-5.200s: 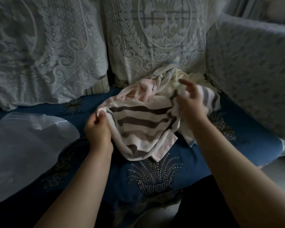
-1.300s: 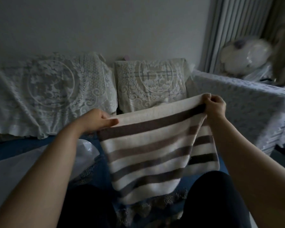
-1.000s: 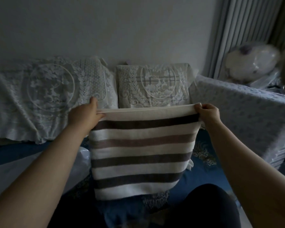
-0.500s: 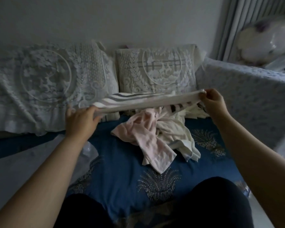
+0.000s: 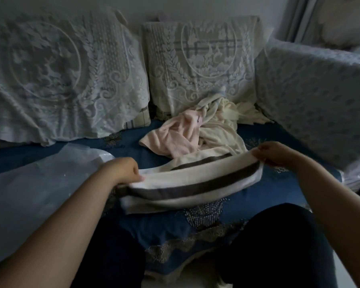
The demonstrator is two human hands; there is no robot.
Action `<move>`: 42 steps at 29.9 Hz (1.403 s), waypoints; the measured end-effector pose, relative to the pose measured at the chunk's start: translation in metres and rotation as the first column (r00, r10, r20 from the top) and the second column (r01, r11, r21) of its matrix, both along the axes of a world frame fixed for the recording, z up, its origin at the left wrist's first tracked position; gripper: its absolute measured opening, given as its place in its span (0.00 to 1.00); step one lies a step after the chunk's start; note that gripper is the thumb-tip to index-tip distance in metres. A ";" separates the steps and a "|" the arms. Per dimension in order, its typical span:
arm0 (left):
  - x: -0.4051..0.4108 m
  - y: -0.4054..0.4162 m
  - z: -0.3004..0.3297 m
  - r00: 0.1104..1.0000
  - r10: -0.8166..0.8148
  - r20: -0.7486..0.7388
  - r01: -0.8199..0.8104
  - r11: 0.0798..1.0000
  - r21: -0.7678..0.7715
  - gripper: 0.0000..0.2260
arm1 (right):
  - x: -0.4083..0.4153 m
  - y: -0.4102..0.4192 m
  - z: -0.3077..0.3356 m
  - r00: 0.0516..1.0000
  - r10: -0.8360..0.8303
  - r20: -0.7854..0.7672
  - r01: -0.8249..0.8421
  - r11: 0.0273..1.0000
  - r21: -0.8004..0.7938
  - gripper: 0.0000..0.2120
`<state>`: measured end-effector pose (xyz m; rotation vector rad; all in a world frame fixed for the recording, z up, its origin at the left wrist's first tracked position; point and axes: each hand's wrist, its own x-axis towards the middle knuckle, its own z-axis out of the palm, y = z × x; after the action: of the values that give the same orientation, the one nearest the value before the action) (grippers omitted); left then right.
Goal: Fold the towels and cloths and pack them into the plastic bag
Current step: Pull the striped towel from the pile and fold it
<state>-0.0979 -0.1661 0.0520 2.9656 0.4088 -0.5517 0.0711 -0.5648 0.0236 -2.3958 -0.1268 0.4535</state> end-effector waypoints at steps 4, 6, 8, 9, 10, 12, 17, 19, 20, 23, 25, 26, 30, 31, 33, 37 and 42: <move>0.026 0.001 -0.030 0.931 0.089 0.354 -0.146 0.980 0.138 0.23 | 0.017 0.049 -0.018 0.959 -0.283 0.008 0.244 0.843 0.479 0.20; 0.034 -0.004 -0.044 0.935 0.055 0.351 -0.086 0.994 0.074 0.34 | 0.018 0.068 -0.031 0.980 -0.188 0.069 0.139 0.886 0.443 0.36; 0.035 -0.012 -0.065 0.957 0.003 0.290 -0.004 1.000 0.003 0.38 | 0.012 0.088 -0.043 0.973 0.000 0.231 -0.050 0.976 0.211 0.43; 0.033 -0.017 -0.077 0.975 -0.026 0.221 0.033 0.999 -0.026 0.40 | 0.006 0.097 -0.047 0.955 0.127 0.268 -0.151 0.986 0.070 0.43; 0.031 -0.021 -0.089 0.990 -0.047 0.135 0.057 0.996 -0.073 0.42 | -0.001 0.107 -0.052 0.927 0.269 0.261 -0.256 0.963 -0.081 0.43; 0.025 -0.030 -0.108 0.996 -0.073 -0.047 0.065 0.986 -0.154 0.47 | -0.015 0.124 -0.065 0.830 0.527 0.183 -0.438 0.818 -0.372 0.46; 0.023 -0.041 -0.125 0.981 -0.065 -0.181 0.051 0.996 -0.079 0.47 | -0.060 0.158 -0.107 0.733 0.674 0.097 -0.474 0.608 -0.637 0.44; 0.024 -0.042 -0.128 0.984 -0.045 -0.172 0.029 0.995 -0.091 0.41 | -0.066 0.165 -0.113 0.779 0.603 0.172 -0.401 0.689 -0.603 0.37; 0.023 -0.041 -0.129 0.986 -0.037 -0.161 0.021 0.995 -0.100 0.37 | -0.068 0.168 -0.114 0.797 0.572 0.196 -0.371 0.719 -0.588 0.36; 0.021 -0.041 -0.127 0.994 -0.005 -0.114 -0.013 0.988 -0.152 0.28 | -0.071 0.167 -0.117 0.838 0.505 0.207 -0.324 0.765 -0.556 0.37; 0.020 -0.039 -0.125 0.994 0.009 -0.105 -0.028 0.982 -0.187 0.25 | -0.074 0.166 -0.117 0.852 0.479 0.210 -0.302 0.778 -0.552 0.36; 0.020 -0.037 -0.127 0.994 0.015 -0.110 -0.037 0.979 -0.202 0.25 | -0.075 0.167 -0.116 0.860 0.464 0.215 -0.292 0.791 -0.538 0.35; 0.018 -0.037 -0.115 0.995 0.100 -0.024 -0.102 0.923 -0.371 0.36 | -0.082 0.174 -0.094 0.915 0.299 0.271 -0.236 0.941 -0.242 0.28; 0.016 -0.042 -0.104 0.984 0.177 0.006 -0.148 0.840 -0.522 0.36 | -0.086 0.176 -0.084 0.920 0.259 0.296 -0.230 0.965 -0.128 0.27; 0.014 -0.054 -0.084 0.925 0.368 -0.090 -0.242 0.391 -0.888 0.34 | -0.101 0.183 -0.065 0.923 0.202 0.328 -0.254 0.959 0.123 0.26; 0.005 -0.055 -0.062 0.840 0.409 -0.357 -0.199 -0.380 -0.903 0.39 | -0.143 0.198 -0.040 0.818 0.435 0.376 -0.556 0.765 0.324 0.31; -0.006 -0.036 -0.041 0.780 0.524 -0.342 -0.057 -0.484 -0.873 0.21 | -0.148 0.215 -0.057 0.583 0.452 0.675 -0.597 0.802 -0.022 0.47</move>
<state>-0.1043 -0.2022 0.0106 0.8750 0.4215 -0.0859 -0.0773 -0.3502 -0.0335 -2.1568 -1.1870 -0.1801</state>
